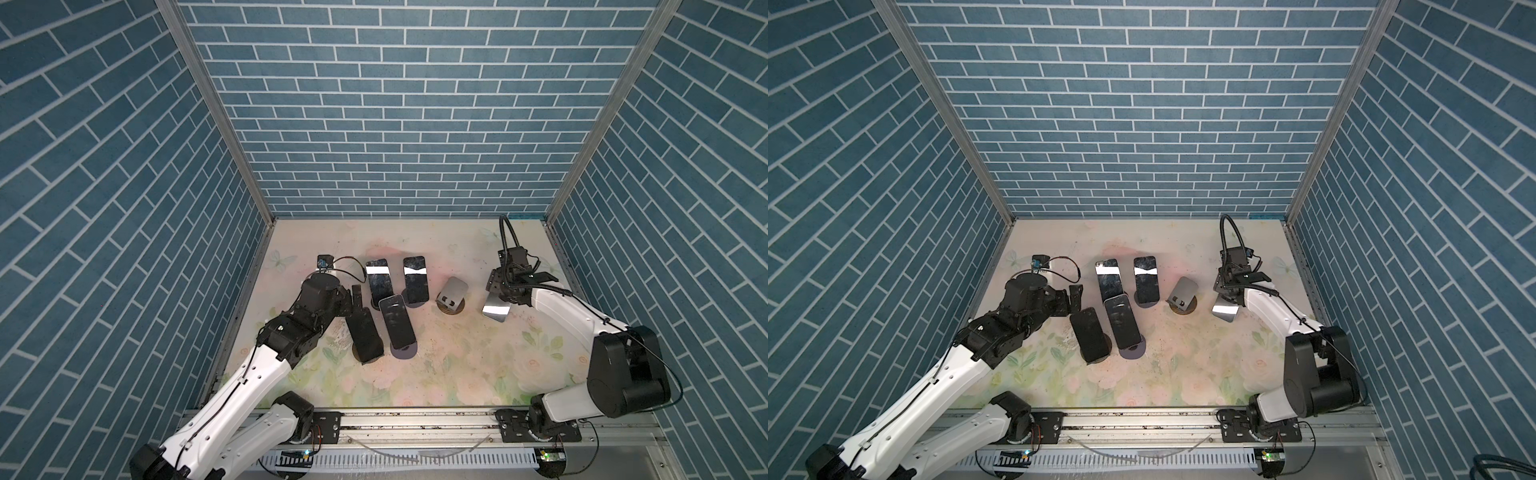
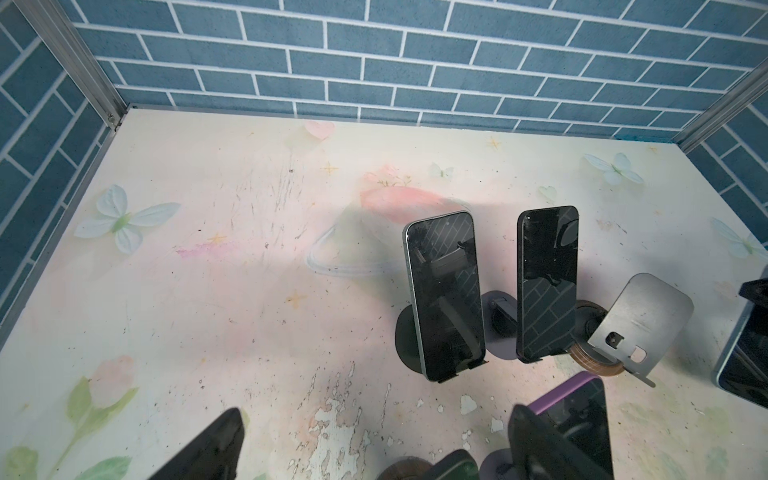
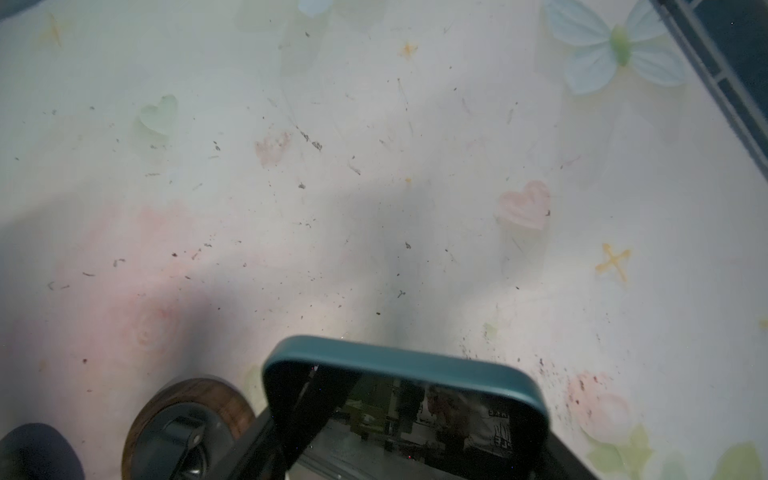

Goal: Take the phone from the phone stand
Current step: 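Lift the teal-edged phone up off its stand with the right gripper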

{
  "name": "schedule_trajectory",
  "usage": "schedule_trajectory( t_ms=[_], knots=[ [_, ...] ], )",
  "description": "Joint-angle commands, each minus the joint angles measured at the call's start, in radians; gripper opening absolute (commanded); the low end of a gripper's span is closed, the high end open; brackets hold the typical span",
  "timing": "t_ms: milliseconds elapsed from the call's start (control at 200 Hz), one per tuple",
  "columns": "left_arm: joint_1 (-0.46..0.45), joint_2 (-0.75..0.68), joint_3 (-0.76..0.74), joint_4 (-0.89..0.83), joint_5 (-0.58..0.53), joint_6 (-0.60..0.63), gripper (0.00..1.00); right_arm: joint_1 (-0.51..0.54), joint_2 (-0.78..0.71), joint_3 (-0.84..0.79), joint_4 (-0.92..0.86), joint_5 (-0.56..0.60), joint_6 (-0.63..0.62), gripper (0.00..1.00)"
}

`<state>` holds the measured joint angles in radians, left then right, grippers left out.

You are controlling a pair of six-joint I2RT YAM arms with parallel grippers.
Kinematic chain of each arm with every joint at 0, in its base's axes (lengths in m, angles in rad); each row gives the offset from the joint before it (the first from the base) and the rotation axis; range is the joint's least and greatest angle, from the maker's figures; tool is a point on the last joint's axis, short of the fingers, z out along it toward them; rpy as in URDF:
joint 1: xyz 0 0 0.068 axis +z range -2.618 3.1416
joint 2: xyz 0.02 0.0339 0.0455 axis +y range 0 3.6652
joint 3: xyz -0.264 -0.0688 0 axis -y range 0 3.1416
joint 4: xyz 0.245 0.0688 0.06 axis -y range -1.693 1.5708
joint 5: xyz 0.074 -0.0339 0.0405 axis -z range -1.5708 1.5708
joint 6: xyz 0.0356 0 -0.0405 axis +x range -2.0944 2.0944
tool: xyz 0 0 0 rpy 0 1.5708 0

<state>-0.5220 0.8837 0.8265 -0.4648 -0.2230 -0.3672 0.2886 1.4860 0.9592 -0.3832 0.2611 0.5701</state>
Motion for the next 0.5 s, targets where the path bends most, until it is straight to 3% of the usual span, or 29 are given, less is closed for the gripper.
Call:
schedule_trajectory(
  t_ms=[0,495],
  knots=[
    [-0.005,-0.006,0.017,-0.002,0.002,-0.006,1.00,-0.003,0.062,0.049,0.065,-0.025,-0.088,0.35],
    [-0.004,-0.020,0.027,-0.015,-0.010,0.007,1.00,-0.005,0.397,0.381,-0.008,-0.224,-0.359,0.39]
  ],
)
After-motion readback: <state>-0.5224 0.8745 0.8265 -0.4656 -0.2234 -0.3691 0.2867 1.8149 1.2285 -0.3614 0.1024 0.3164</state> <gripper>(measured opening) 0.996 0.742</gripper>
